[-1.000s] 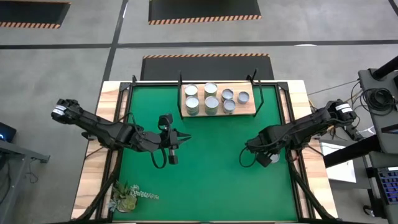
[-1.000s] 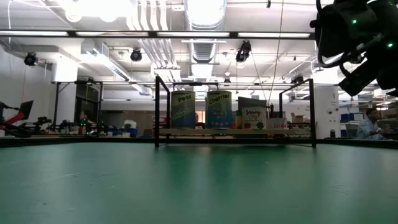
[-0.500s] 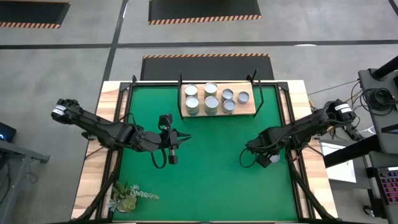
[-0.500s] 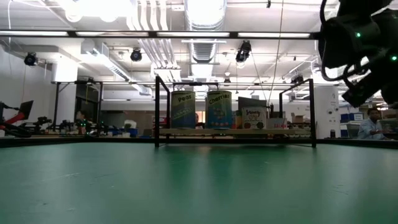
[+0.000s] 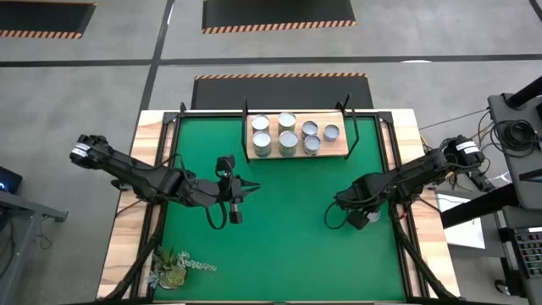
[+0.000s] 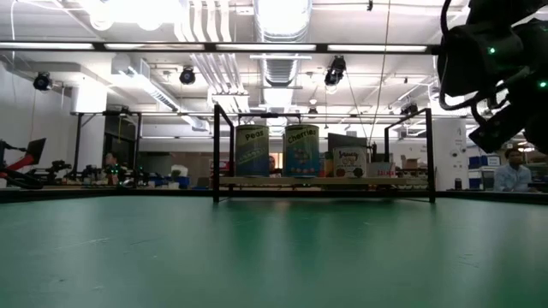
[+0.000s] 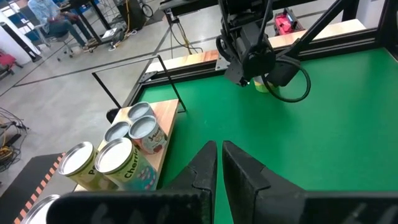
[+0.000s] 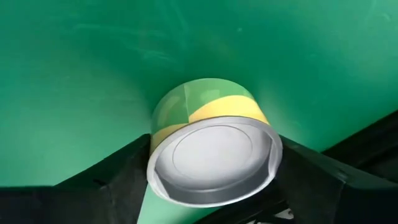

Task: Pick and place cans onto a shelf
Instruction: Put the canned mangos on the shelf

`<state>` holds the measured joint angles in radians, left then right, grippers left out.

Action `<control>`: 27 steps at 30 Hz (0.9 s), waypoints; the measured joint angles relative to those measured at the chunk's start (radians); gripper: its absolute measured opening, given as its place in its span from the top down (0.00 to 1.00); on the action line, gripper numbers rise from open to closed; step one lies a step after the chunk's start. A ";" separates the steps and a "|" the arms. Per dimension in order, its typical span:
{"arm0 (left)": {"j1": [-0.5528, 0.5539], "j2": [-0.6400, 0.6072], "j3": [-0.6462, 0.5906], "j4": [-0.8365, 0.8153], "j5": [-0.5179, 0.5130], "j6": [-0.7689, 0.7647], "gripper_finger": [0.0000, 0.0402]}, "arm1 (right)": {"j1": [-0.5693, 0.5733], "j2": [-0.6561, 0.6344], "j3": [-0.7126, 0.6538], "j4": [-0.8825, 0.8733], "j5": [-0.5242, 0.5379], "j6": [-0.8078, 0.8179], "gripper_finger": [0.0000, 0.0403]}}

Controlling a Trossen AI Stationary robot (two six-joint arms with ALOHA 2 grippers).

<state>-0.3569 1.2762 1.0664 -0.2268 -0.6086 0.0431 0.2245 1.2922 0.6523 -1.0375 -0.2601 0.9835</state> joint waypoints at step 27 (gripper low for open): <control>0.000 0.000 0.000 0.002 0.000 0.001 0.98 | -0.176 0.166 0.684 -0.190 0.355 -0.483 0.28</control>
<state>-0.3566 1.2762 1.0664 -0.2245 -0.6090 0.0437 0.0490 1.4584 1.3365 -1.2274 0.0945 0.5008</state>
